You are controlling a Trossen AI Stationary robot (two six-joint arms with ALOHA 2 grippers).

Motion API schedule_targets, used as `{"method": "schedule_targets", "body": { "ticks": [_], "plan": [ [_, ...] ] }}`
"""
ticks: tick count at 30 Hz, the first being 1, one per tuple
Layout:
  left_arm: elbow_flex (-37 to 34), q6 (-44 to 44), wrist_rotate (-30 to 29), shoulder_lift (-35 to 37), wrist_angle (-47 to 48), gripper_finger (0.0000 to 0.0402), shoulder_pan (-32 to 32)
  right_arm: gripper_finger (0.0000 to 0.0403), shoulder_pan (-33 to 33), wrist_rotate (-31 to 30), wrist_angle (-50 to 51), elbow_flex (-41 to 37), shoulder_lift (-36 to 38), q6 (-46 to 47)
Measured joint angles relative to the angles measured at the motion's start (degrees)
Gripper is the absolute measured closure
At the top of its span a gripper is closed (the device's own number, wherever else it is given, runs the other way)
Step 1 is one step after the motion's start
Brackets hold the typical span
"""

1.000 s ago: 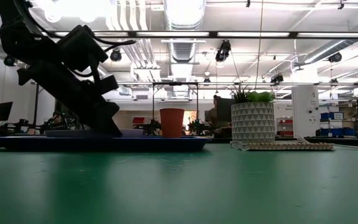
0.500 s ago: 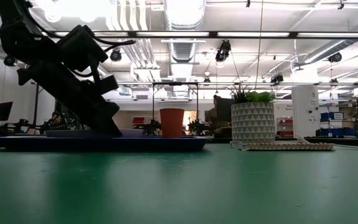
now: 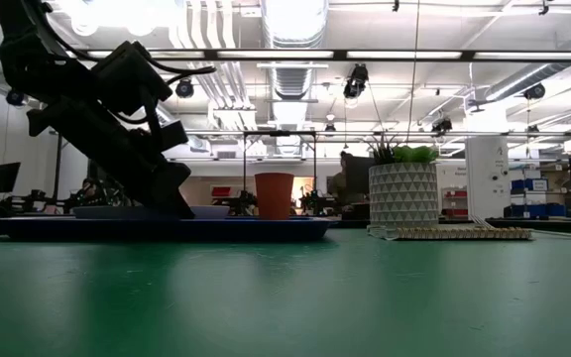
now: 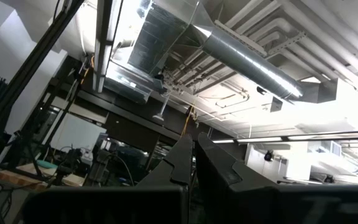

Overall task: Pick and place plate/cup/fork/spoon on tray
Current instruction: Put the purple plate to the left side of the orange cup on the dark blue tray

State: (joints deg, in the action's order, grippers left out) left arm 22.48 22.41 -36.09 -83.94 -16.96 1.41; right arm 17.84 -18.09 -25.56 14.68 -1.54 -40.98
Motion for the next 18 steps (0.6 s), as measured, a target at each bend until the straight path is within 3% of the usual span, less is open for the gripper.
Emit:
{"method": "schedule_targets", "body": {
  "ticks": [8,18],
  "plan": [
    [0.0,-0.02,0.47,0.04,-0.01,0.0333,-0.02,0.0394,0.01,0.0,0.02,0.0,0.0,0.01],
    [0.0,-0.36,2.15,2.73,-0.04,0.033,-0.02,0.0394,0.01,0.0,0.04,0.0,0.0,0.01]
  ]
}}
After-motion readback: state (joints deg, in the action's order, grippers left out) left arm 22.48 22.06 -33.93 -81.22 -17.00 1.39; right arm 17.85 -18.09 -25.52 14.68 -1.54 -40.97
